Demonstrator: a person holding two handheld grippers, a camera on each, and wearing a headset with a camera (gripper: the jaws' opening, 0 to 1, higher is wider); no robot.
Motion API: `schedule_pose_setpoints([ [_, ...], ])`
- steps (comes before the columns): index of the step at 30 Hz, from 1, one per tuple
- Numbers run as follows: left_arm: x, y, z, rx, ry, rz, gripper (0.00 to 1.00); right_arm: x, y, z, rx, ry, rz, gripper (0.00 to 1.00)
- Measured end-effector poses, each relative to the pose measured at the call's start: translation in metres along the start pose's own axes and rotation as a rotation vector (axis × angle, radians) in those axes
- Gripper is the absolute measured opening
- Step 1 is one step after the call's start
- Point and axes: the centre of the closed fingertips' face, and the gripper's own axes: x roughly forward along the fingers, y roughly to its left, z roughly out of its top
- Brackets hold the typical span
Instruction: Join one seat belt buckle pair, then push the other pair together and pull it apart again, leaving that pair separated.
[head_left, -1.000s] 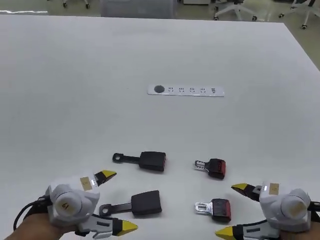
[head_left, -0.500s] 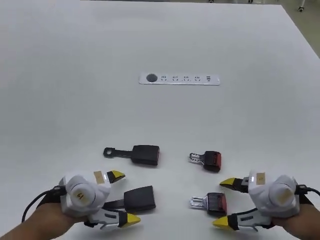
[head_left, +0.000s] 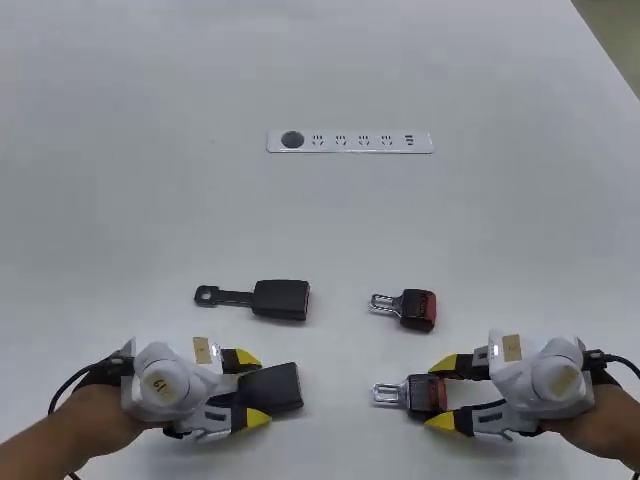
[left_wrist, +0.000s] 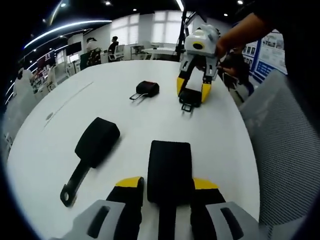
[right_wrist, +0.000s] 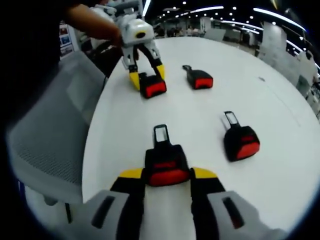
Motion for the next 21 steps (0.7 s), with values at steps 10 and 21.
schedule_pose_setpoints([
  [10, 0.0012, -0.0070, -0.0003, 0.171, 0.065, -0.102, 0.34, -0.0010, 0.0012, -0.0003, -0.019, -0.074, 0.007, 0.35],
  [21, 0.0015, -0.0093, -0.0002, 0.186, 0.074, -0.116, 0.34, -0.0016, 0.0019, 0.0005, 0.018, -0.173, 0.005, 0.34],
])
